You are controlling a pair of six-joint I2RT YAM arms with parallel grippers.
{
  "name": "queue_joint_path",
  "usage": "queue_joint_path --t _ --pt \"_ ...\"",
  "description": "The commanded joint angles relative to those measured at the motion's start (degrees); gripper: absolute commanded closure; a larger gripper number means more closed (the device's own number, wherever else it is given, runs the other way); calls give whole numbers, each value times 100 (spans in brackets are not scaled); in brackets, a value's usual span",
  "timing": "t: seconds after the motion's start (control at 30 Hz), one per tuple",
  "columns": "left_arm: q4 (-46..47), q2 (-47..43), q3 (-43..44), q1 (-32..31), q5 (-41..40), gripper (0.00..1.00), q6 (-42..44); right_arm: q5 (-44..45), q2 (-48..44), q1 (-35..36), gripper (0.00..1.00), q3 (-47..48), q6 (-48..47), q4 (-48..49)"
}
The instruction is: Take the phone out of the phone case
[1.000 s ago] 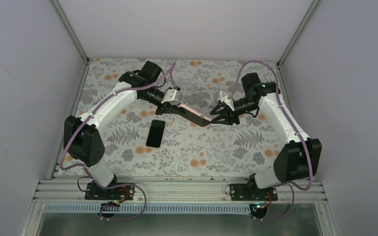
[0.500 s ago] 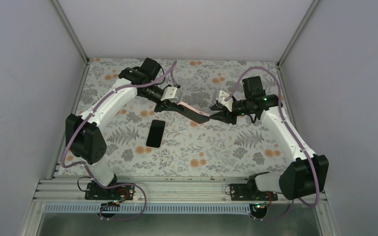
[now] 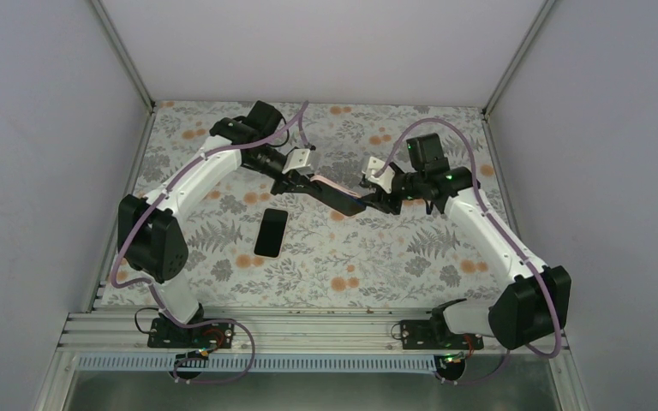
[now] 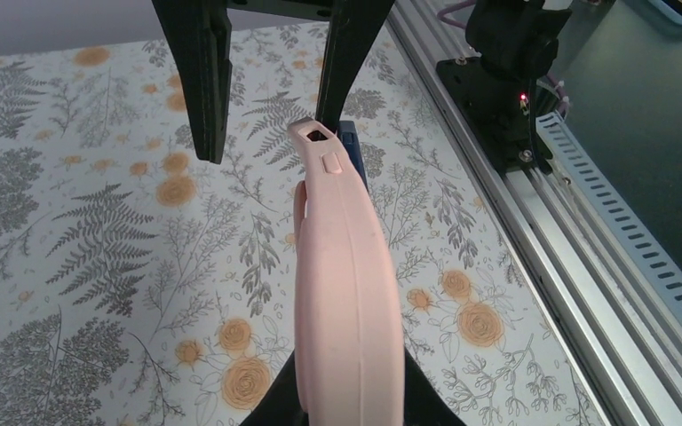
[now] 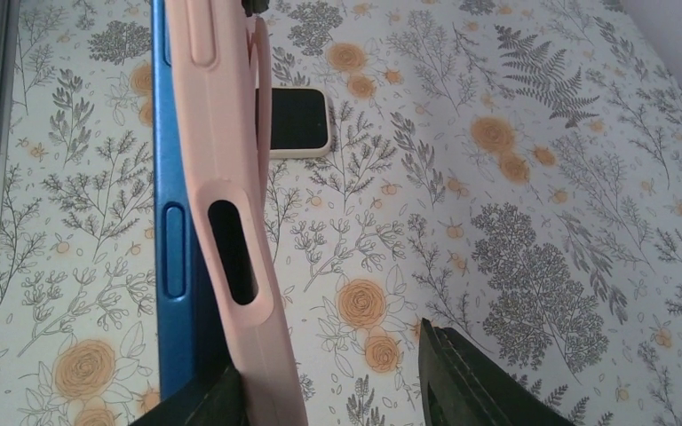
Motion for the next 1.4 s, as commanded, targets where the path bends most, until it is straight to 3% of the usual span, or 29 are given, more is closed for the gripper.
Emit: queue_joint_path --t 0.0,0.2,0.43,0.53,0.63,0.77,1.03,1.17,1.27,1.33,1.37 --pt "354 -186 19 -304 1797 98 -39 -570 247 182 54 171 57 552" --pt "549 -83 12 -312 1713 98 -160 -2089 810 231 56 855 -493 -502" --pt "3189 -402 -993 -295 375 98 -1803 -3305 1528 315 82 1946 -1588 -2362" --pt "3603 -372 -1062 -286 350 98 -1981 -3508 1512 376 81 2065 -1661 -2554" --pt "3473 -193 -798 -350 725 98 -2093 -3512 1449 498 72 2085 -1410 -2316" --pt "3543 -53 -771 -542 722 98 -2182 -3425 1677 730 68 2312 -1400 -2358" --pt "3812 260 -686 -807 642 98 -2486 -3412 2301 1190 65 3034 -1033 -2294" --pt "4055 394 -665 -830 211 98 -2681 -3690 2648 1216 66 3676 -1185 -2847" --pt "4511 394 -756 -826 -638 98 -2898 -3873 2825 1221 82 4127 -1197 -3225" --pt "4761 325 -792 -793 -1204 97 -2991 -3704 2742 1217 95 4088 -845 -3027" --pt "4847 281 -799 -764 -1434 94 -3006 -3551 2680 1216 97 3976 -567 -2818"
